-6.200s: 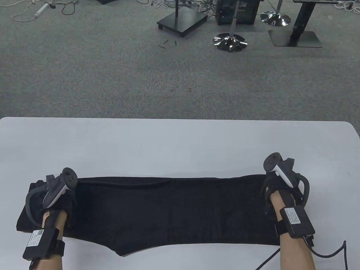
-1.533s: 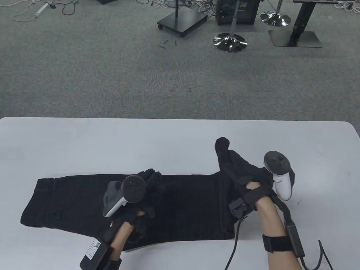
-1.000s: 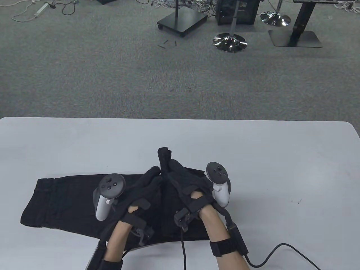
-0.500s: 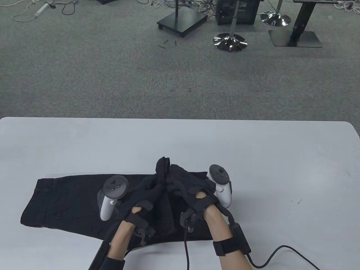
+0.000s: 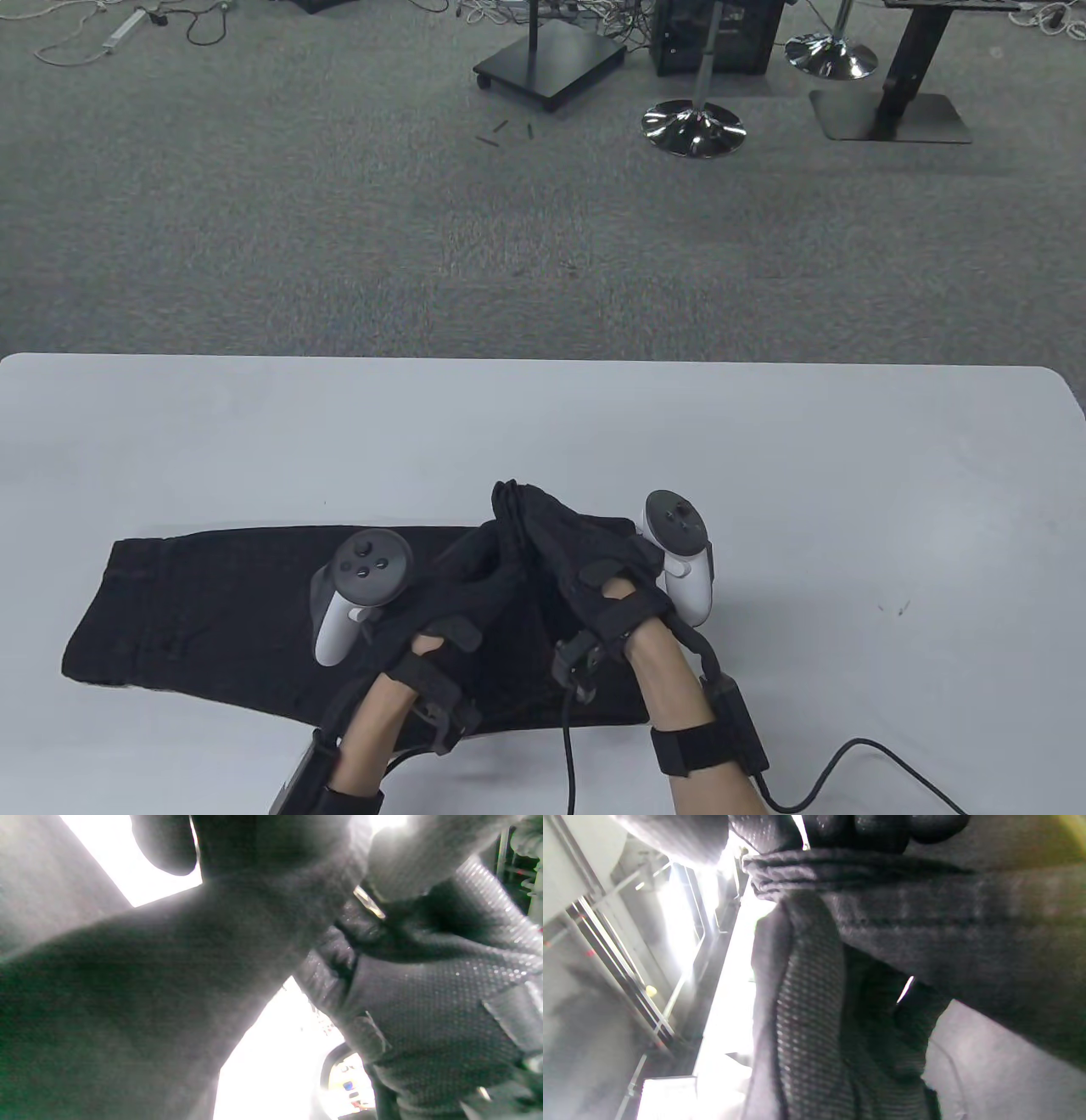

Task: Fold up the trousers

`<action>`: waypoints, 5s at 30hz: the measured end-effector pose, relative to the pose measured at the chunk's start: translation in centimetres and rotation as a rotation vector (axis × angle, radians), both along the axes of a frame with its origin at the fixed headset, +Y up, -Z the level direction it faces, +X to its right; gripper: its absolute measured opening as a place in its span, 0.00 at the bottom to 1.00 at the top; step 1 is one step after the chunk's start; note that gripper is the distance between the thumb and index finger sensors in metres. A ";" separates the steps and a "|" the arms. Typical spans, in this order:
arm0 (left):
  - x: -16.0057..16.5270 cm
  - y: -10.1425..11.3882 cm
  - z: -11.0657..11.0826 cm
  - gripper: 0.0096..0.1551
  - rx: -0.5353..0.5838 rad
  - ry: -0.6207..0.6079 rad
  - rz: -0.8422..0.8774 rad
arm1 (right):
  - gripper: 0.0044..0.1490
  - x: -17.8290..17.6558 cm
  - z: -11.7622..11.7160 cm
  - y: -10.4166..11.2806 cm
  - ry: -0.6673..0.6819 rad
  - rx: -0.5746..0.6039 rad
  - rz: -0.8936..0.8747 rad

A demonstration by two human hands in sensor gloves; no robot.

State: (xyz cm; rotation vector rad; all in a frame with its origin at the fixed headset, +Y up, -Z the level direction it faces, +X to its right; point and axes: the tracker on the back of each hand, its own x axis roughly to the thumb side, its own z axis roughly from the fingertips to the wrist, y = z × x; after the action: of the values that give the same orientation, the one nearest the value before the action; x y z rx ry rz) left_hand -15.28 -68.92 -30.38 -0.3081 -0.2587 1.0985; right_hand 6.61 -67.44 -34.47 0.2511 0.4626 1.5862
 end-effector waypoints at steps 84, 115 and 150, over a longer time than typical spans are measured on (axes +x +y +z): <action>-31.5 -2.8 -1.7 0.40 -0.424 0.744 -1.079 | 0.43 2.2 0.1 1.1 -0.025 0.081 0.342; -9.1 1.5 -3.7 0.47 0.070 0.372 -0.731 | 0.43 0.1 0.3 0.3 0.025 0.104 0.433; -6.9 -0.4 -2.1 0.44 0.163 0.315 -0.627 | 0.43 -6.0 -0.2 -10.1 -0.017 0.037 0.973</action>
State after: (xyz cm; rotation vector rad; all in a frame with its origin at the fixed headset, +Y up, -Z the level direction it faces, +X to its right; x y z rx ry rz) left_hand -22.19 -69.34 -32.53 -0.0553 0.0354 0.4890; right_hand 0.64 -77.54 -34.72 0.0235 0.5831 2.5429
